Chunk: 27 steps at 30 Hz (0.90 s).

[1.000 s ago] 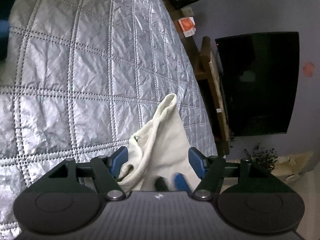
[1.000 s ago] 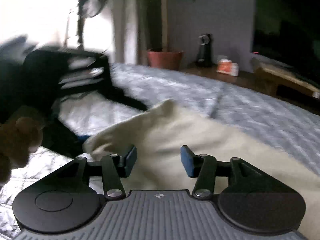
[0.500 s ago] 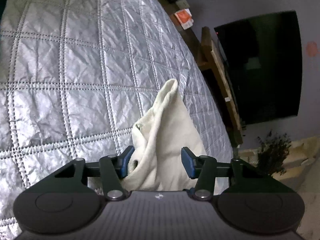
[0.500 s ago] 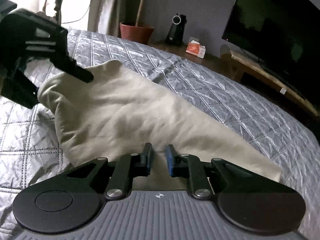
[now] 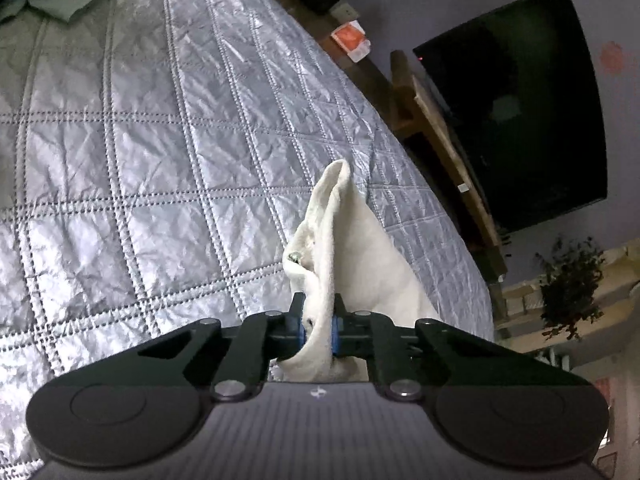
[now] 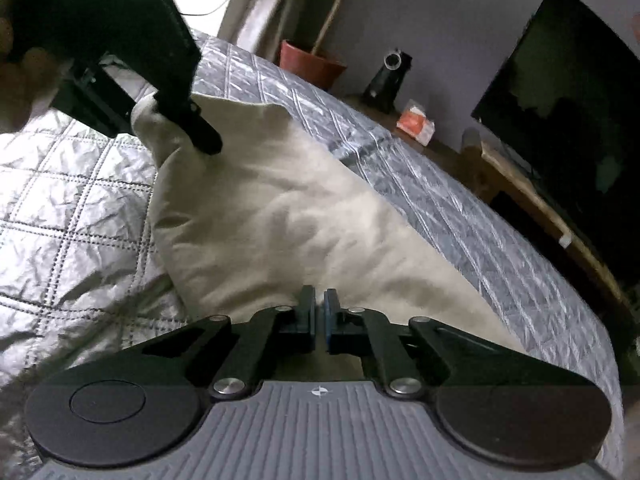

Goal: Fold clothes

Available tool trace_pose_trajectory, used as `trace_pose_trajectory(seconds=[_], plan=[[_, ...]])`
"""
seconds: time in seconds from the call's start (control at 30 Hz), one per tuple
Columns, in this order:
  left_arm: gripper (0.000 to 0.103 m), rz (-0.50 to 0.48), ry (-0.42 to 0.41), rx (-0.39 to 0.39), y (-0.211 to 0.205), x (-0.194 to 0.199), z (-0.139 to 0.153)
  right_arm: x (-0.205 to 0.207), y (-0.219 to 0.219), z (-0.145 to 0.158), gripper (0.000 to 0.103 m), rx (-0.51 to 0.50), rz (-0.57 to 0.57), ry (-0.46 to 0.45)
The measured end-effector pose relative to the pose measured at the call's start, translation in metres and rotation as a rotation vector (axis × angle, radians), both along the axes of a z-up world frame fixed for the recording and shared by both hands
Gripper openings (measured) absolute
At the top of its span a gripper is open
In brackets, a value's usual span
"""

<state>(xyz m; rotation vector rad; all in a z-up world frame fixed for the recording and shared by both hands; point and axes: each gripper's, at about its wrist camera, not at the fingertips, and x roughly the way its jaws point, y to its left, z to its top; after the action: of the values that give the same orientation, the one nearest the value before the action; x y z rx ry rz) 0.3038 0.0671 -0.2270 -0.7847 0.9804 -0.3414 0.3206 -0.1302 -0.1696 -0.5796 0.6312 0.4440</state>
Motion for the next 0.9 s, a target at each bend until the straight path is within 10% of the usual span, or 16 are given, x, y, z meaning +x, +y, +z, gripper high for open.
trace_pose_trajectory(seconds=[0.47, 0.9], plan=[[0.008, -0.116, -0.207, 0.092, -0.031, -0.006, 0.034, -0.014, -0.039, 0.007, 0.013, 0.161, -0.103, 0.135], [0.008, -0.284, -0.316, 0.176, -0.095, -0.002, 0.046, 0.002, -0.123, 0.01, 0.014, 0.588, -0.374, 0.315]])
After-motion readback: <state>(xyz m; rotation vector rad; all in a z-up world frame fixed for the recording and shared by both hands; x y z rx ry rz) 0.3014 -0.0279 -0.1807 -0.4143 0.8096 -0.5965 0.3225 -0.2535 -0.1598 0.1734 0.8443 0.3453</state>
